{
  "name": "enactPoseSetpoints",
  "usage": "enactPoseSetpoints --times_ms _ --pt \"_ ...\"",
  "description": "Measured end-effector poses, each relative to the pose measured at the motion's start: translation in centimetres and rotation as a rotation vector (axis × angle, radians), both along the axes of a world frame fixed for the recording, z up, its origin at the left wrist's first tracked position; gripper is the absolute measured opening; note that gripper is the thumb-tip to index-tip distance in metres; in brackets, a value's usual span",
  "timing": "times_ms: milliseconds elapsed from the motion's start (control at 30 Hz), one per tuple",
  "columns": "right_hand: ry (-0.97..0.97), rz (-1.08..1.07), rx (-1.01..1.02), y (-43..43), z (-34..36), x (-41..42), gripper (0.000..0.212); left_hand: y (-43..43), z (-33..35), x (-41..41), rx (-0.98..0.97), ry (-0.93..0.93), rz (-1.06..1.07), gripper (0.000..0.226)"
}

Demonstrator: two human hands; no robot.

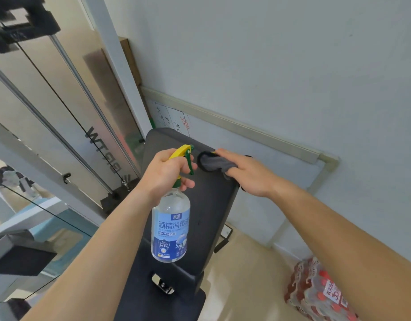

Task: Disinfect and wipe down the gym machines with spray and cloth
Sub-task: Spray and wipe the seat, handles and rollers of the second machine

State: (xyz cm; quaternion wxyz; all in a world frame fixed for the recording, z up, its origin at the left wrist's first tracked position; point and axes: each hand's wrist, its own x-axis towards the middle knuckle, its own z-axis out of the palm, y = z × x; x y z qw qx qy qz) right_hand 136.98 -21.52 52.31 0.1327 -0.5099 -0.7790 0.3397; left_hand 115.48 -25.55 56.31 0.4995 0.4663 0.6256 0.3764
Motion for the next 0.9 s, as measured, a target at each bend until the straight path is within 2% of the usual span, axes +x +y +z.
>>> enactPoseSetpoints --times_ms 100,167,300,333,400,467,667,900 --pt "0.054 0.0 -0.065 0.0 -0.5 0.5 0.061 0.5 0.1 -0.3 -0.011 -0.012 0.008 0.028" --pt "0.03 0.017 -0.039 1.1 -0.2 -0.8 0.057 0.7 0.3 -1.2 -0.014 -0.013 0.028 0.029" --pt "-0.15 0.103 0.041 4.3 1.1 -5.2 0.03 1.5 0.5 -4.1 -0.015 -0.01 0.066 0.031" --pt "-0.196 0.12 0.055 5.1 1.4 -6.6 0.03 1.8 0.5 -4.9 -0.012 0.001 0.071 0.031" --pt "-0.262 0.163 0.098 6.6 1.8 -9.6 0.051 2.5 0.4 -6.6 -0.005 0.017 0.077 0.031" --pt "-0.311 0.181 0.14 8.2 1.7 -12.6 0.058 3.2 0.1 -8.3 0.004 0.016 0.081 0.03" --pt "-0.363 0.142 0.177 13.7 0.8 -19.7 0.034 5.5 -0.2 -13.0 0.028 -0.013 0.089 0.027" --pt "-0.452 0.129 0.152 17.7 1.2 -26.7 0.035 7.0 -0.6 -17.2 0.085 -0.025 0.078 0.029"
